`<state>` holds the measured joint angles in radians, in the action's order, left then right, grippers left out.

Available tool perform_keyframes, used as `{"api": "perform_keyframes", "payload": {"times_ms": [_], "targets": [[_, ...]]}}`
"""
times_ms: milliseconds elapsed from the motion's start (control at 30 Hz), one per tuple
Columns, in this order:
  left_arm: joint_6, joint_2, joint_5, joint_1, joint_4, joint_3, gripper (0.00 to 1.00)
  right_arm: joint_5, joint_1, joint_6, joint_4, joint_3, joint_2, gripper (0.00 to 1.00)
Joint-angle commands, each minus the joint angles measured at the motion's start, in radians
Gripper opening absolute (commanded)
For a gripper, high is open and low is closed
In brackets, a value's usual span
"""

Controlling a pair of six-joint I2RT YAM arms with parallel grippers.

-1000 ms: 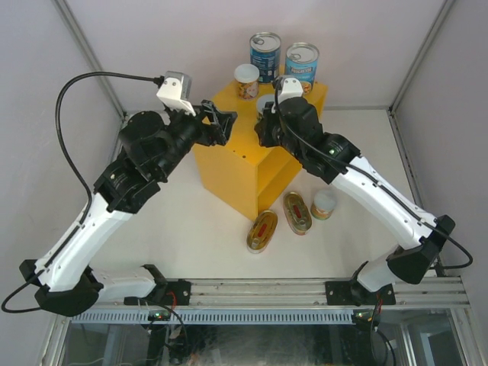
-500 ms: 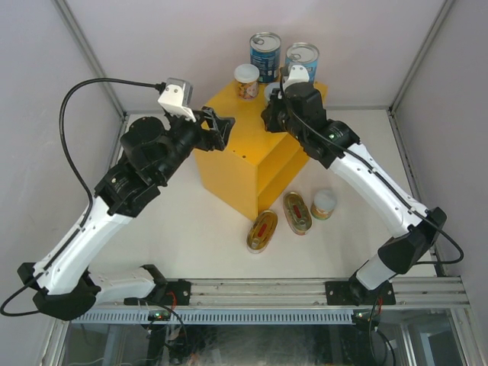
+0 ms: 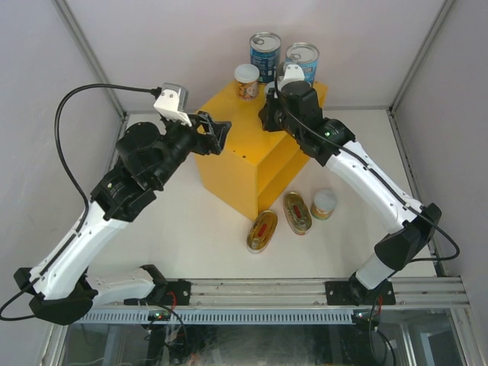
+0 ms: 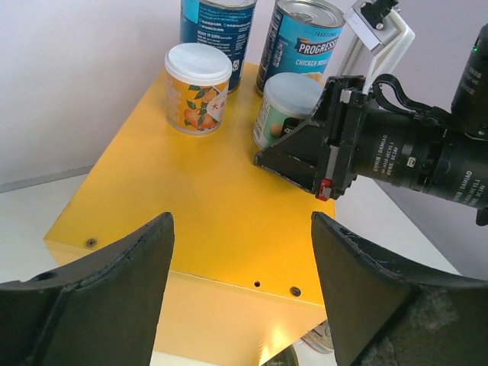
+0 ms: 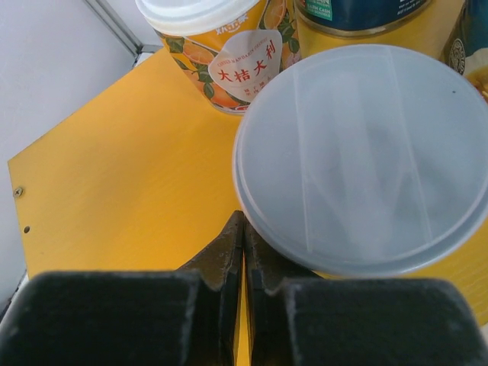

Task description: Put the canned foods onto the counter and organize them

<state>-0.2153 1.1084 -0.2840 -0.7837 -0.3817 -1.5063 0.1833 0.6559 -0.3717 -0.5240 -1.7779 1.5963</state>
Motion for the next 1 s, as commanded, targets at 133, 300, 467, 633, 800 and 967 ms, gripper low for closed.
{"api": "perform_keyframes", "payload": {"times_ms": [133, 300, 467, 633, 800, 967], "targets": [[0.01, -0.056, 0.009, 0.006, 0.011, 0.031, 0.77, -0.009, -0.004, 0.034, 0.044, -0.058, 0.024, 0.01], [0.004, -0.07, 0.015, 0.006, -0.011, 0.024, 0.77, -0.008, 0.021, 0.042, 0.038, -0.063, 0.009, 0.02], [0.003, -0.097, 0.014, 0.006, -0.035, 0.04, 0.8, 0.048, 0.098, 0.058, -0.028, -0.087, -0.036, 0.11], [-0.006, -0.136, 0.014, 0.006, -0.081, 0.078, 0.81, 0.087, 0.156, 0.032, -0.065, -0.02, -0.15, 0.27], [-0.008, -0.187, -0.018, -0.004, -0.166, 0.099, 0.81, 0.116, 0.19, -0.015, -0.077, 0.083, -0.277, 0.35], [-0.037, -0.265, -0.052, -0.053, -0.21, 0.185, 0.82, 0.16, 0.211, -0.048, -0.098, 0.185, -0.376, 0.38]]}}
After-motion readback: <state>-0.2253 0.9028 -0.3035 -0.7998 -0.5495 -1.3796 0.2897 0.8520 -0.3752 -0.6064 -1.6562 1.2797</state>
